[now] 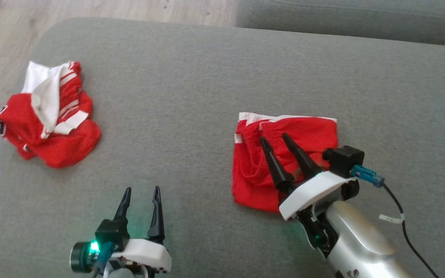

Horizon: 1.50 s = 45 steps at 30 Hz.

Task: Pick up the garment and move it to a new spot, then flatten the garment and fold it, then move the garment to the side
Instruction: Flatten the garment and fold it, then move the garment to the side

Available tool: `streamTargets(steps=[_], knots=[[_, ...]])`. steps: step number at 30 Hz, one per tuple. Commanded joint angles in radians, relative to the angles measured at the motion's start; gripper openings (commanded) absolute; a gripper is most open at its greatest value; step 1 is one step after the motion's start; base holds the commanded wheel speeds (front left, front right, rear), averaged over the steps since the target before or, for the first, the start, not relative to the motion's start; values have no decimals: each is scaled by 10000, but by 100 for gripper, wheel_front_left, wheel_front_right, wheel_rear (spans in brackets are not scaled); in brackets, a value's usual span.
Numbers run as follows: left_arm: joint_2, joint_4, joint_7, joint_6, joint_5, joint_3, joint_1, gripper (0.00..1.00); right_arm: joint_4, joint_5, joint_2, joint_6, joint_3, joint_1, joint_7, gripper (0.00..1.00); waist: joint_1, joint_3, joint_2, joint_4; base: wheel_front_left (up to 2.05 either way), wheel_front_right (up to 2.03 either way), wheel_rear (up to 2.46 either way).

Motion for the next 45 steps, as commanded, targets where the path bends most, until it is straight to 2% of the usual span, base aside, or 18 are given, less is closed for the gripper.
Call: streamTargets(steps=[1, 6, 7, 8, 12, 20, 28, 45], knots=[[89, -300, -53, 36, 63, 413, -122, 100, -334, 62, 116, -7, 129, -267, -207, 100, 0, -90, -1, -238, 0, 0, 0], [89, -440, -53, 63, 207, 605, -184, 100, -256, -794, -289, -7, -585, -201, -425, 100, 0, -297, -1, -838, 0, 0, 0], [89, -497, -53, 56, 294, 663, -238, 100, -393, -1384, -327, -7, -1385, -93, -436, 100, 0, -363, -1, -1063, 0, 0, 0], [89, -511, -53, 53, 344, 686, -259, 100, -516, -1791, -337, -7, -1770, -1, -438, 100, 0, -401, -1, -1161, 0, 0, 0], [89, -534, -53, 29, 521, 844, -260, 100, -842, -3190, -182, -7, -3078, 564, -441, 100, 0, -586, -1, -1512, 0, 0, 0], [89, -614, -53, 13, 630, 1088, -5, 100, -1035, -4721, 107, -7, -4331, 1345, -443, 100, 0, -852, -1, -1808, 0, 0, 0], [89, -909, -53, 37, 844, 1277, 599, 100, -933, -5904, 189, -7, -4963, 2101, -443, 100, 0, -1186, -1, -1902, 0, 0, 0], [89, -1358, -53, -20, 979, 1516, 1205, 100, -747, -5562, 199, -7, -4596, 2387, -444, 100, 0, -1411, -1, -2040, 0, 0, 0]])
